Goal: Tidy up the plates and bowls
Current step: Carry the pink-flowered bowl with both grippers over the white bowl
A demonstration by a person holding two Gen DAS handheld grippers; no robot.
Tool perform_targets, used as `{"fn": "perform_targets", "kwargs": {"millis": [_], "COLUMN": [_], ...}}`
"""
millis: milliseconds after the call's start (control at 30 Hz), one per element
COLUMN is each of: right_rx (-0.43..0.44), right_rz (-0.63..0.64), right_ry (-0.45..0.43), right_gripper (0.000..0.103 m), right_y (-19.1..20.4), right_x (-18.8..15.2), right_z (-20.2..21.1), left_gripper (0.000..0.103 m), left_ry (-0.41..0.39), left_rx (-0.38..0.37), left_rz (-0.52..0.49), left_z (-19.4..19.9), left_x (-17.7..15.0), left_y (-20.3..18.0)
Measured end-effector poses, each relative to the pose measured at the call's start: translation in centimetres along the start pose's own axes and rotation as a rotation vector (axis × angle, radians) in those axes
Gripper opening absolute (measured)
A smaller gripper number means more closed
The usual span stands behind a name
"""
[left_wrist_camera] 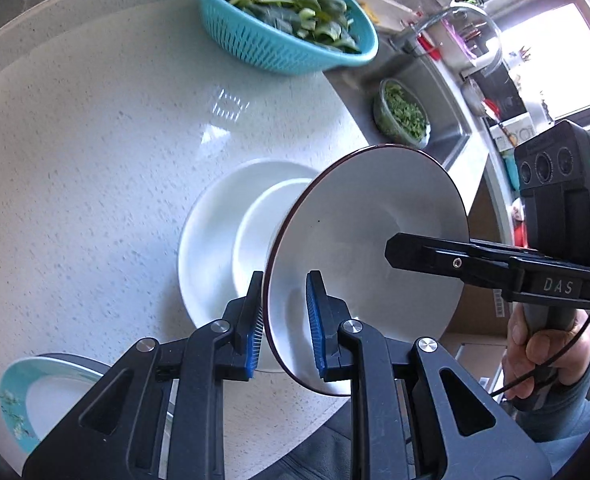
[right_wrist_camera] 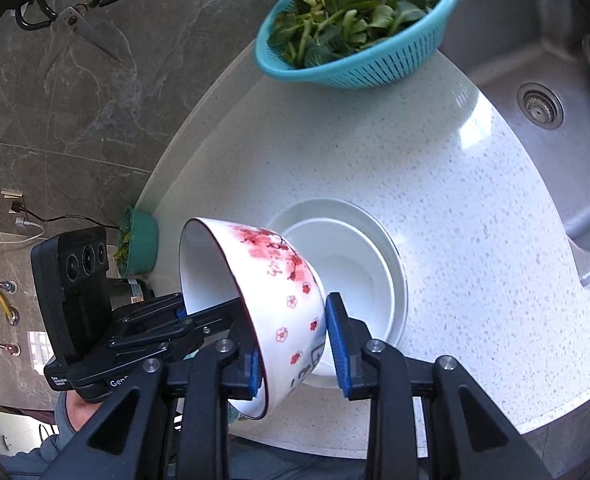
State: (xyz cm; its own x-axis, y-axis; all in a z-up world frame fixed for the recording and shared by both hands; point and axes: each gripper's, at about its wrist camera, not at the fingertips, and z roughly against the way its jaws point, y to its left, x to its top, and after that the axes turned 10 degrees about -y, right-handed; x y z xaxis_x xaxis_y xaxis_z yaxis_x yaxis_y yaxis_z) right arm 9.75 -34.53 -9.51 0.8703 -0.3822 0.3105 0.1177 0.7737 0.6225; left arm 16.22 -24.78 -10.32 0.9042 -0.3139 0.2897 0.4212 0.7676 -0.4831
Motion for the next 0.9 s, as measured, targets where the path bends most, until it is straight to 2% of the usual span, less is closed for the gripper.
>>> {"fn": "perform_targets", "kwargs": {"millis": [333,467,567,800,900], "right_rx": [-0.024,-0.039,-0.090,-0.115,-0.139], "right_rz": [0.003,0.015,0.055,0.108,0.134], "right_ry": [0.018,0.023,0.023,0.026,0.029], "right_gripper": [0.032,0.032,0.032,0.032,0.035], "right_y": [-1.6,-1.9,-1.8,-1.3,-0.8], "right_x": [-0.9,-1.1,-1.3,-1.3,-1.3], "right_z": [-0.3,-0.7,-1.1,-1.6,-1.6], "left_gripper": [0.017,0.017,0.019,0.020,0.020], "left_ry": [0.028,0.037,0.032,0.019,0.013], "left_rx": [0.070,0.078,0.087,0.093,0.092], "left_rz": [-0.008,0.004,0.007,0.014,0.017], "left_z": [-2.1,-2.8,-3.1,-3.4,-3.4], "left_x": [-1.6,-1.7,-1.6,-0.9,-0.9], "left_y": [-0.7,-0.5,-0.4,-0.2,-0.1]}}
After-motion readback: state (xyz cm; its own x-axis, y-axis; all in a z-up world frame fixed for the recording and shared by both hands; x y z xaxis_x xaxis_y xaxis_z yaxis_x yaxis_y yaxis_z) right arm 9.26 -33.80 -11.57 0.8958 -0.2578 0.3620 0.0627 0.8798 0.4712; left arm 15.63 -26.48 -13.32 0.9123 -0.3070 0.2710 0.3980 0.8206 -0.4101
